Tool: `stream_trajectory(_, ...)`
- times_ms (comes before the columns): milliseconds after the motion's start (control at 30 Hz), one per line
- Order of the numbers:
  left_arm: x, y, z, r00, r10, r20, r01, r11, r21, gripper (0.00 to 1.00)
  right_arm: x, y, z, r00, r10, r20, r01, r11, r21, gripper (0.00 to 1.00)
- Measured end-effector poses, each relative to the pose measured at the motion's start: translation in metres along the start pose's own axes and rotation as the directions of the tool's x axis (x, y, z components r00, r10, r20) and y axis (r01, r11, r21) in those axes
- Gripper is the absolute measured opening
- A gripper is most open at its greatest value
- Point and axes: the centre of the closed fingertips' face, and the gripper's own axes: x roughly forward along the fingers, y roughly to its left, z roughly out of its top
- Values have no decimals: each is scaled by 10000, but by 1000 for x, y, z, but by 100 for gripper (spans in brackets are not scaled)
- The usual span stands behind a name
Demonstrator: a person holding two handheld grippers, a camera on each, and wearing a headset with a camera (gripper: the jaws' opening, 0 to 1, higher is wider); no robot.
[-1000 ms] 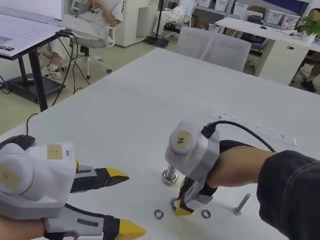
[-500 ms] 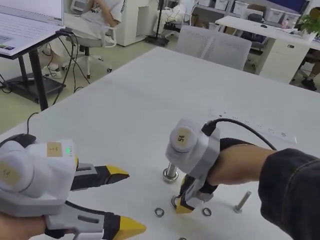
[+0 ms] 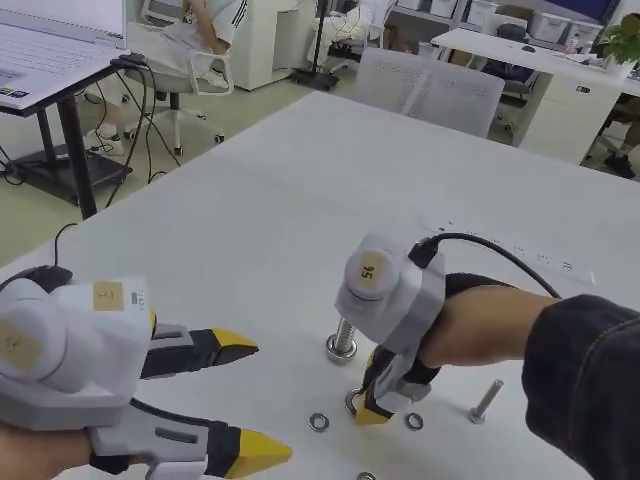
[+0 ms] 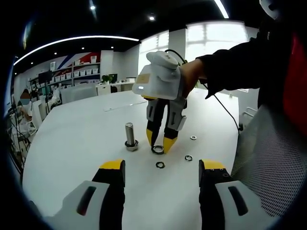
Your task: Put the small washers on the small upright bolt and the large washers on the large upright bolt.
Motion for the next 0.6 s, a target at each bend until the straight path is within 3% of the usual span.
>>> stream_trajectory(600, 0, -1, 2, 10000, -54, 72, 54, 10000, 42, 61, -16, -4, -3, 9999, -161, 16, 161, 9998, 105, 23)
